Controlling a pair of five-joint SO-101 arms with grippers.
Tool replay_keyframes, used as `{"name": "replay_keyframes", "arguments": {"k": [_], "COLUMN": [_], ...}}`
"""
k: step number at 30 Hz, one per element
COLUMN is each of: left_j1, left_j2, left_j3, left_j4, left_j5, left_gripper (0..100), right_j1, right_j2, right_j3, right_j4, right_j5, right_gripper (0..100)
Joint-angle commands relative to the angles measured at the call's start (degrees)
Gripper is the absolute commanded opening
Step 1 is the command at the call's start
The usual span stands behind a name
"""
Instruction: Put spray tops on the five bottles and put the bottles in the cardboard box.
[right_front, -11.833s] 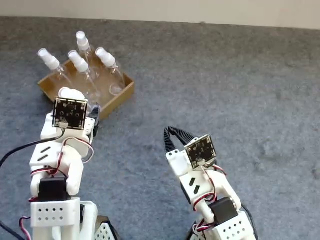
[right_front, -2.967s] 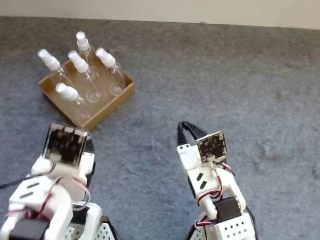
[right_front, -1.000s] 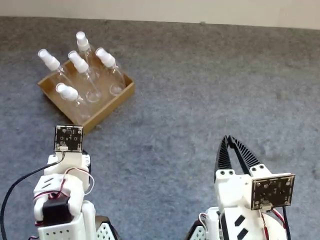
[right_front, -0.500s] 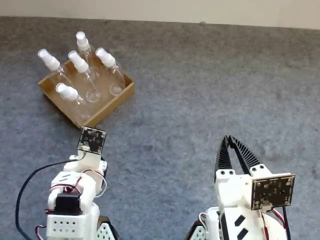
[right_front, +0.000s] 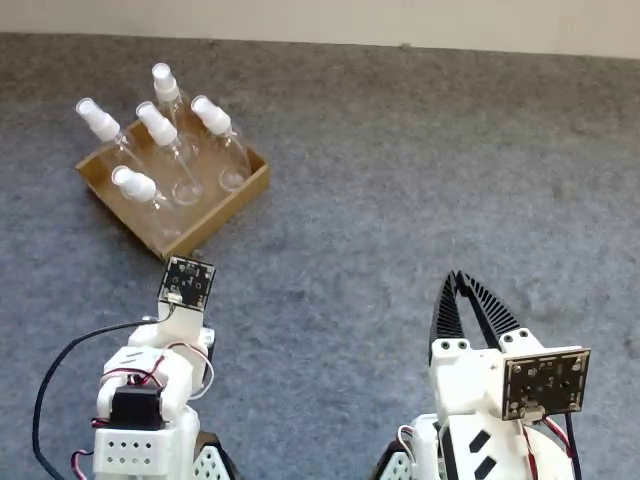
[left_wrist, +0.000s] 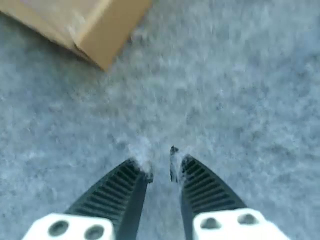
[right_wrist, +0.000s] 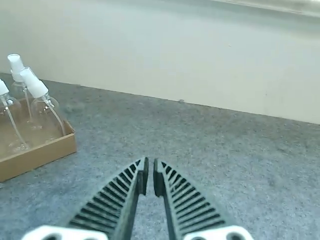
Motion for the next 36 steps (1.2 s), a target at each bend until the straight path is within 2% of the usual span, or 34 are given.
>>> {"name": "replay_keyframes", "arguments": {"k": [1, 5, 10, 14, 20, 36], "left_j1": [0.66, 0.57, 0.48, -1.1, -1.8, -1.8], "left_j2": [-0.48, -0.48, -0.48, -0.48, -0.48, -0.48], "left_j3": [1.19, 1.19, 1.19, 1.19, 1.19, 1.19], "left_j4": [5.01, 4.92, 4.92, 5.01, 5.01, 5.01], "left_j5": [0.62, 0.7, 1.49, 10.64, 8.26, 8.18], "left_gripper": [1, 1, 1, 1, 1, 1], "right_j1": [0.48, 0.48, 0.48, 0.48, 0.48, 0.48], "right_j2": [-0.04, -0.04, -0.04, -0.04, -0.04, -0.04], "right_j3": [-2.07, -1.98, -1.98, -1.98, -1.27, 19.03], "right_j4": [0.04, 0.13, 5.05, 7.43, 7.78, 7.16], "right_j5": [0.62, 0.62, 0.62, 0.62, 0.62, 0.62], "right_gripper": [2.2, 2.2, 2.3, 2.3, 2.3, 2.1]}}
